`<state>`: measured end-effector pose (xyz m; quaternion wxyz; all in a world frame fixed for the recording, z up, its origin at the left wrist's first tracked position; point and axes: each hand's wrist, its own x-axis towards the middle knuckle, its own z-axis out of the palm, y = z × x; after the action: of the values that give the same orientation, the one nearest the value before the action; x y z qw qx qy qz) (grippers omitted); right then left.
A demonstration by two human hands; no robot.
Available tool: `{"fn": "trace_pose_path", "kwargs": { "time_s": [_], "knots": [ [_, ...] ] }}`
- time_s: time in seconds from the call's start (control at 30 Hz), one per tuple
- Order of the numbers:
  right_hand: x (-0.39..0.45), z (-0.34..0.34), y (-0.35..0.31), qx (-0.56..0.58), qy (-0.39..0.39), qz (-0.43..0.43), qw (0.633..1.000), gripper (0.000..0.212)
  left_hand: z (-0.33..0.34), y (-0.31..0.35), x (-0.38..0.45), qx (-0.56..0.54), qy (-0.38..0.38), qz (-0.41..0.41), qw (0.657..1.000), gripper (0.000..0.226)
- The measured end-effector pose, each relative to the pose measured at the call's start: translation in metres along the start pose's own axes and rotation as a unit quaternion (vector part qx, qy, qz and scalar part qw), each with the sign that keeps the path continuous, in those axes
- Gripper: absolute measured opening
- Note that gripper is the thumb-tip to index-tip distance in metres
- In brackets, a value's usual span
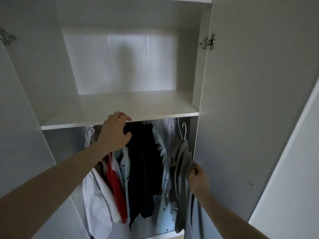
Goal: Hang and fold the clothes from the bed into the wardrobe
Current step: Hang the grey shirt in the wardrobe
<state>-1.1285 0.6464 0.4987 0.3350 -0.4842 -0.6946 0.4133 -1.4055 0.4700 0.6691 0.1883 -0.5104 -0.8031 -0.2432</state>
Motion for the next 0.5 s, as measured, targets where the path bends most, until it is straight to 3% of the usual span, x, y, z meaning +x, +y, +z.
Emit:
{"fn": "trace_pose_path", "kwargs": {
  "time_s": [0.1, 0.33, 0.5],
  "knots": [
    [0.027, 0.024, -0.001, -0.008, 0.013, 0.002, 1.0, 0.03, 0.008, -0.015, 0.022, 0.016, 0.005, 0.018, 1.0, 0.062],
    [0.086, 0.064, -0.007, -0.026, 0.016, 0.019, 0.999, 0.029, 0.051, -0.058, 0.045, 0.082, -0.122, 0.034, 0.989, 0.085],
    [0.131, 0.082, -0.023, -0.046, -0.014, 0.01, 0.999, 0.033, 0.064, -0.075, 0.049, 0.092, -0.151, 0.038, 0.983, 0.09]
  ]
}}
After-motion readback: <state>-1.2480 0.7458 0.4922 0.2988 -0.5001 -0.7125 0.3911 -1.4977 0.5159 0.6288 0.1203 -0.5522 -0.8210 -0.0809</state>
